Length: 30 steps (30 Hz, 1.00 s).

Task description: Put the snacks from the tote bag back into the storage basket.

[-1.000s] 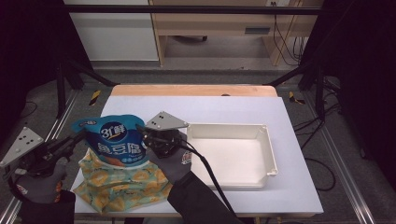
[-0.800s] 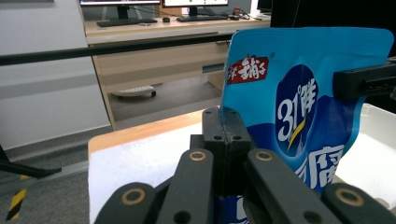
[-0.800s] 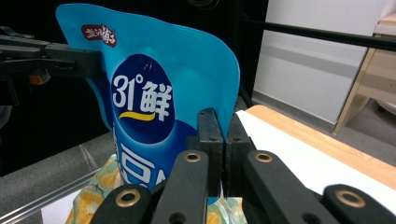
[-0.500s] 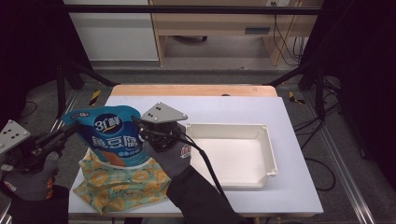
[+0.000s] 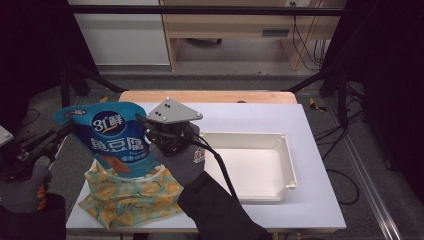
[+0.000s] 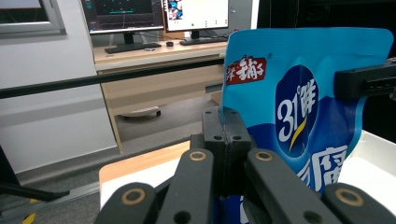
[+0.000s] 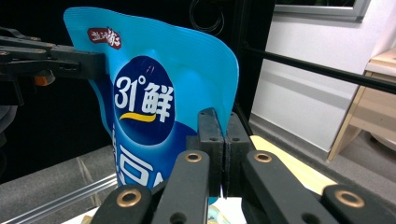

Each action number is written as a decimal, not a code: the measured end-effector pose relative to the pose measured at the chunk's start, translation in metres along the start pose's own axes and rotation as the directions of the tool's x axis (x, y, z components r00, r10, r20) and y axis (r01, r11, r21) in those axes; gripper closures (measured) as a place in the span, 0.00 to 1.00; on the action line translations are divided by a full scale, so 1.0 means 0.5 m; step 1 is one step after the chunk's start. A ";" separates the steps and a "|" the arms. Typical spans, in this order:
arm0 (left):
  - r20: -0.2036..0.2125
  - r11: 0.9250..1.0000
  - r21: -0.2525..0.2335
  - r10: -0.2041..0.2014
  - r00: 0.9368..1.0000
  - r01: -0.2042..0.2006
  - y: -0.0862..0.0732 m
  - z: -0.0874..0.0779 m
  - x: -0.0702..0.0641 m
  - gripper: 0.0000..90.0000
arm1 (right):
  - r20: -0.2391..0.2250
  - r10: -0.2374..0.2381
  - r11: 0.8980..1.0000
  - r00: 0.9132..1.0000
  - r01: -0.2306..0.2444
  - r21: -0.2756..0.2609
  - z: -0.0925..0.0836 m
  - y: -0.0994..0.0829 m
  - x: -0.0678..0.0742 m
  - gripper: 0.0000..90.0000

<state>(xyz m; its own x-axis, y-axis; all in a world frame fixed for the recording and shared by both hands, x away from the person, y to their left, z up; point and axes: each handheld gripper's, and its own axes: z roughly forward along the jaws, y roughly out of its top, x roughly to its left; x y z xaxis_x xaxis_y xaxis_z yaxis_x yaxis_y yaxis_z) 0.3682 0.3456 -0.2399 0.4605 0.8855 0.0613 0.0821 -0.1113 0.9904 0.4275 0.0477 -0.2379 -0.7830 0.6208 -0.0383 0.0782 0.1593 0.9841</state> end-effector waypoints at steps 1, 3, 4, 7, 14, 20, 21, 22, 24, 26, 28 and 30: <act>0.001 1.000 -0.002 -0.003 1.000 0.003 0.002 0.001 -0.002 1.00 | 0.001 0.001 1.000 1.000 -0.001 -0.001 -0.002 0.002 -0.001 0.99; 0.005 1.000 -0.005 -0.003 1.000 0.003 0.005 0.002 -0.005 1.00 | 0.001 -0.002 1.000 1.000 0.002 0.000 -0.006 0.005 -0.003 0.99; 0.006 1.000 -0.007 -0.004 1.000 0.004 0.007 0.003 -0.007 1.00 | 0.002 -0.005 1.000 1.000 0.005 -0.001 -0.009 0.007 -0.004 1.00; 0.017 1.000 -0.009 -0.005 1.000 0.005 0.012 0.007 -0.013 1.00 | 0.002 -0.003 1.000 1.000 0.003 0.000 -0.019 0.010 -0.010 1.00; 0.035 1.000 -0.012 -0.006 0.999 0.006 0.016 0.021 -0.029 1.00 | 0.021 -0.008 1.000 1.000 0.007 0.005 -0.040 0.014 -0.026 1.00; 0.054 1.000 -0.016 -0.009 0.998 0.010 0.020 0.039 -0.046 1.00 | 0.035 -0.006 1.000 0.999 0.006 0.007 -0.062 0.010 -0.042 1.00; 0.059 1.000 -0.016 -0.011 0.998 0.012 0.020 0.043 -0.050 1.00 | 0.035 -0.006 1.000 0.999 0.006 0.007 -0.062 0.010 -0.042 1.00; 0.063 1.000 -0.016 -0.011 0.998 0.012 0.020 0.045 -0.052 1.00 | 0.037 -0.006 1.000 0.999 0.006 0.007 -0.065 0.009 -0.045 1.00; 0.071 1.000 -0.015 -0.010 0.997 0.011 0.020 0.052 -0.058 1.00 | 0.042 -0.004 1.000 0.999 0.003 0.009 -0.072 0.008 -0.050 1.00; 0.083 1.000 -0.016 -0.007 0.996 0.009 0.022 0.060 -0.067 1.00 | 0.049 -0.003 1.000 0.999 0.003 0.006 -0.085 0.004 -0.059 1.00; 0.087 1.000 -0.017 -0.006 0.996 0.008 0.024 0.064 -0.072 1.00 | 0.054 -0.002 1.000 0.999 0.002 0.005 -0.094 0.003 -0.064 1.00; 0.093 1.000 -0.017 -0.003 0.996 0.005 0.026 0.070 -0.078 1.00 | 0.059 -0.001 1.000 0.998 0.001 0.003 -0.102 0.002 -0.068 1.00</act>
<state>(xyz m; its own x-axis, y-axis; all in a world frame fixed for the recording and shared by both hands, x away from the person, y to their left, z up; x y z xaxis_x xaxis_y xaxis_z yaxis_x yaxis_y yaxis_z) 0.3820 0.2939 -0.2336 0.5407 0.8400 0.0461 0.0695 -0.0993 0.9926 0.4227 -0.0125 -0.2268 -0.7457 0.6645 -0.0497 0.0788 0.1620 0.9836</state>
